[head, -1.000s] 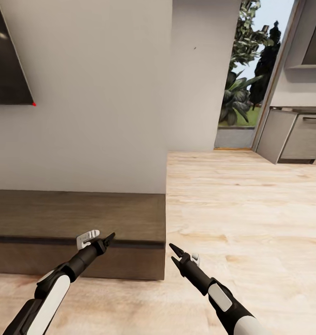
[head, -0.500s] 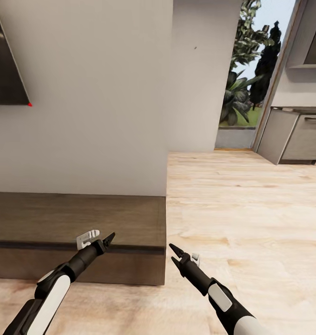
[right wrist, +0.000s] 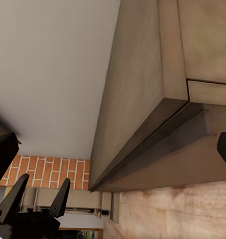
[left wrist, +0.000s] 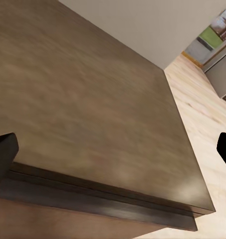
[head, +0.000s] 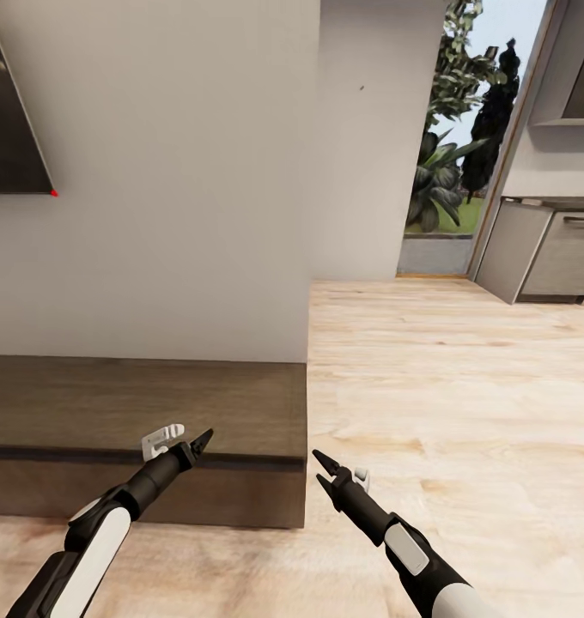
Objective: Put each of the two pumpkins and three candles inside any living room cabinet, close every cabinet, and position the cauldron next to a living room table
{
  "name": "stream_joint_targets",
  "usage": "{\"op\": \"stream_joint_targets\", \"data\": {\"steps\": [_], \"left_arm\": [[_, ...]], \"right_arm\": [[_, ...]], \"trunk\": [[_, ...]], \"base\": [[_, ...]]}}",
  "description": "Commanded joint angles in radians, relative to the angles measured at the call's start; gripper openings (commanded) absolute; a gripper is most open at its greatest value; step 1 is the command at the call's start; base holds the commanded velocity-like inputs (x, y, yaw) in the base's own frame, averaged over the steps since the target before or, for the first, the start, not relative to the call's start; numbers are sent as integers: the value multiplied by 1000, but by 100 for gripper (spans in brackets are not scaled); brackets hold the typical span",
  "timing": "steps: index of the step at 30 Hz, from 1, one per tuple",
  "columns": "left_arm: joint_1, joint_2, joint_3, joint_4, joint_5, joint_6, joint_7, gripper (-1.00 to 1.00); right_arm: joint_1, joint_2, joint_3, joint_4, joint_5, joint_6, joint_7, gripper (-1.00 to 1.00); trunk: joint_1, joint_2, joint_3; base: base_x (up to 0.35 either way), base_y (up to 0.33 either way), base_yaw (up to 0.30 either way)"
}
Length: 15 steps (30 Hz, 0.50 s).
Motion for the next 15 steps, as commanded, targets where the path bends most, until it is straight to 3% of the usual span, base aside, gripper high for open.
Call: {"op": "stream_joint_targets", "data": {"steps": [1, 5, 15], "left_arm": [[0, 1, 0, -1, 7, 4, -1, 100], [0, 1, 0, -1, 7, 3, -2, 100], [0, 1, 0, -1, 7, 3, -3, 100]], "right_arm": [[0, 0, -1, 0, -8, 9, 1, 100], [0, 0, -1, 1, -8, 9, 1, 100], [0, 1, -1, 3, -7, 10, 1, 100]], "trunk": [[0, 0, -1], [0, 0, -1], [4, -3, -40]], "base": [[4, 0, 0], [2, 0, 0], [0, 0, 0]]}}
